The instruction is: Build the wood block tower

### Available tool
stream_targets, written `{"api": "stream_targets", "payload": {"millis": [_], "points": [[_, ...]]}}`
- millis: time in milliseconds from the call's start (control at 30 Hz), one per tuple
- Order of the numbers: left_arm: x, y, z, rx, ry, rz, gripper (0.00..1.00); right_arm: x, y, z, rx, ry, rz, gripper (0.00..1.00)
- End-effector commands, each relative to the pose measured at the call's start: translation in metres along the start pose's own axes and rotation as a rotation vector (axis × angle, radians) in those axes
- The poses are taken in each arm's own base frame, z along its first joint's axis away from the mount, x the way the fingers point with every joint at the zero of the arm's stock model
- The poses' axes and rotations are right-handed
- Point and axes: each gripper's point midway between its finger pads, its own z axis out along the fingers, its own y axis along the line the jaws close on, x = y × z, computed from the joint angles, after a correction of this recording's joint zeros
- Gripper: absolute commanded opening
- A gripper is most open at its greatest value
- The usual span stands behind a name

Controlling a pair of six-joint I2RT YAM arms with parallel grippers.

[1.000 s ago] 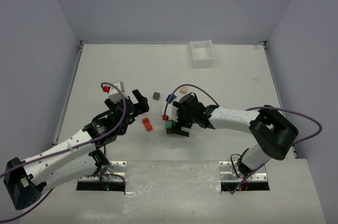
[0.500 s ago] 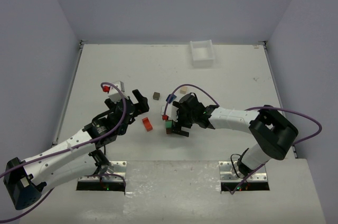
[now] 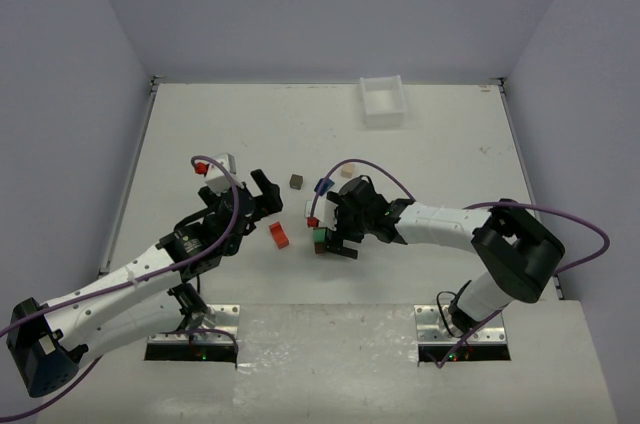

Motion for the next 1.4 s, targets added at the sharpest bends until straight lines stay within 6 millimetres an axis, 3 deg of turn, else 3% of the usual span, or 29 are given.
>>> {"api": "stream_targets", "payload": {"millis": [0,267,367,467,533,733,833,1000,1367], "points": [[-0.005,-0.009,0.0,0.036,-0.015,-0.018,1.0,-0.021,-0.014,-0.005,0.044,-0.064,0.002,0.99],[-0.006,-0.012,-0.002,0.056,-0.007,-0.021,1.0,-0.033,-0.001,-0.023,0.001,-0.121,0.016,0.99],[-0.006,-0.015,-0.003,0.063,0.001,-0.033,1.0,-0.048,0.008,-0.04,-0.026,-0.187,0.026,0.99],[-0.002,-0.013,-0.003,0.043,0.018,-0.056,1.0,-0.057,0.004,-0.055,0.02,-0.227,0.072,0.99],[0.007,-0.007,-0.001,0.008,0.05,-0.056,1.0,-0.059,-0.01,-0.067,0.113,-0.224,0.134,0.99],[0.047,0.01,0.001,-0.058,0.185,-0.012,1.0,-0.053,-0.028,-0.086,0.267,-0.195,0.462,0.99],[0.066,0.02,-0.002,-0.085,0.249,0.001,1.0,-0.045,-0.028,-0.09,0.308,-0.203,0.538,0.99],[0.079,0.019,0.001,-0.085,0.296,0.005,1.0,-0.031,-0.023,-0.094,0.341,-0.211,0.562,0.99],[0.109,0.018,0.027,-0.211,0.372,0.06,0.99,-0.013,-0.019,-0.096,0.386,-0.213,0.572,0.99]]}}
